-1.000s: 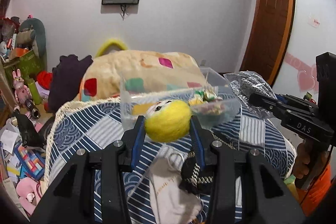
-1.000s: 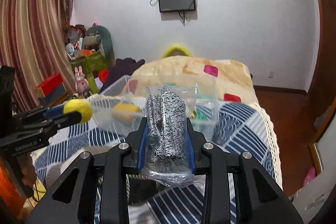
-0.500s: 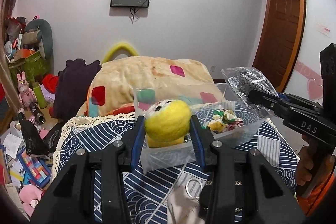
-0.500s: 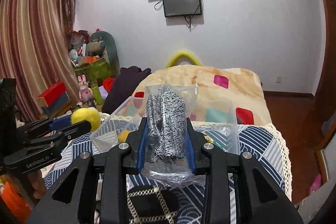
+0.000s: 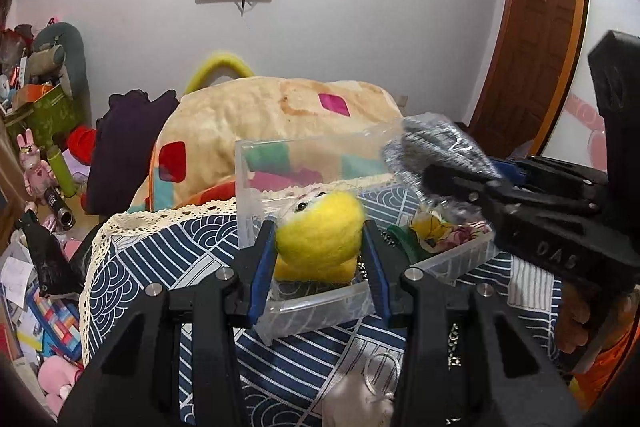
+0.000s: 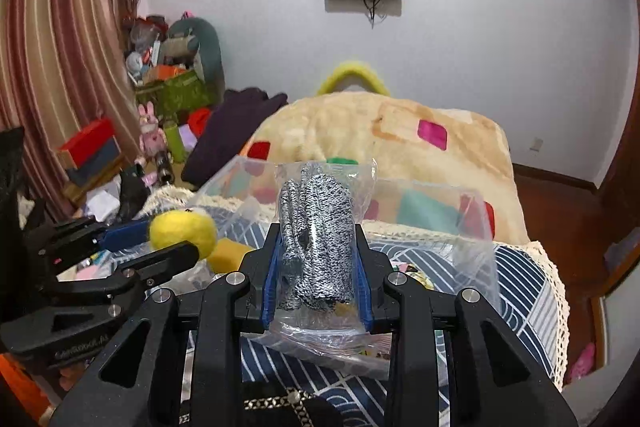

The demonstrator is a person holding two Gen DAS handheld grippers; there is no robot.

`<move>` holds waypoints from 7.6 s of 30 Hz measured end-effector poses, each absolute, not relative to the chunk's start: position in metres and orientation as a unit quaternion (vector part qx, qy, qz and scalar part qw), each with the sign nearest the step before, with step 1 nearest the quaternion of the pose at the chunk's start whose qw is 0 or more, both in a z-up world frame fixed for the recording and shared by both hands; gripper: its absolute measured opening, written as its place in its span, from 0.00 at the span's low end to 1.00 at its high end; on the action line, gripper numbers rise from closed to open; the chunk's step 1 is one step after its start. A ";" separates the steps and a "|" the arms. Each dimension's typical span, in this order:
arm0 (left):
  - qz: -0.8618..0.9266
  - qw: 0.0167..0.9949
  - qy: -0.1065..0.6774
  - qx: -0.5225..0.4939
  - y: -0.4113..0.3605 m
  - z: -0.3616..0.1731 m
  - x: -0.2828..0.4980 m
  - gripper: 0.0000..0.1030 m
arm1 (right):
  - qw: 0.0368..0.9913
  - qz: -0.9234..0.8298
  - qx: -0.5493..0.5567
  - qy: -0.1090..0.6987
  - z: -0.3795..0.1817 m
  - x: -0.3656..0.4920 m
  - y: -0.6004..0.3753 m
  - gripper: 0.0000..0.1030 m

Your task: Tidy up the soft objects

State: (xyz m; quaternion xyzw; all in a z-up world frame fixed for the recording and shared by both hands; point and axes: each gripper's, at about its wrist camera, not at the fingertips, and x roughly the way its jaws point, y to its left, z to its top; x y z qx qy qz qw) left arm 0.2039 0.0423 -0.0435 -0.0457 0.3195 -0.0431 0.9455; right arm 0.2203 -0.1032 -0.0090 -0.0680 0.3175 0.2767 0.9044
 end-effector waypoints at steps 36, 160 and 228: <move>-0.039 0.959 0.281 -0.020 0.044 -0.010 0.167 0.57 | 0.912 0.275 -0.101 0.288 0.011 0.194 -0.111 0.48; -0.032 0.966 0.243 -0.086 0.044 0.008 0.191 0.09 | 0.948 0.205 -0.006 0.242 0.020 0.188 -0.186 0.20; -0.046 0.982 0.172 -0.059 0.023 0.031 0.081 0.94 | 0.959 0.234 -0.029 0.156 0.049 0.111 -0.187 0.97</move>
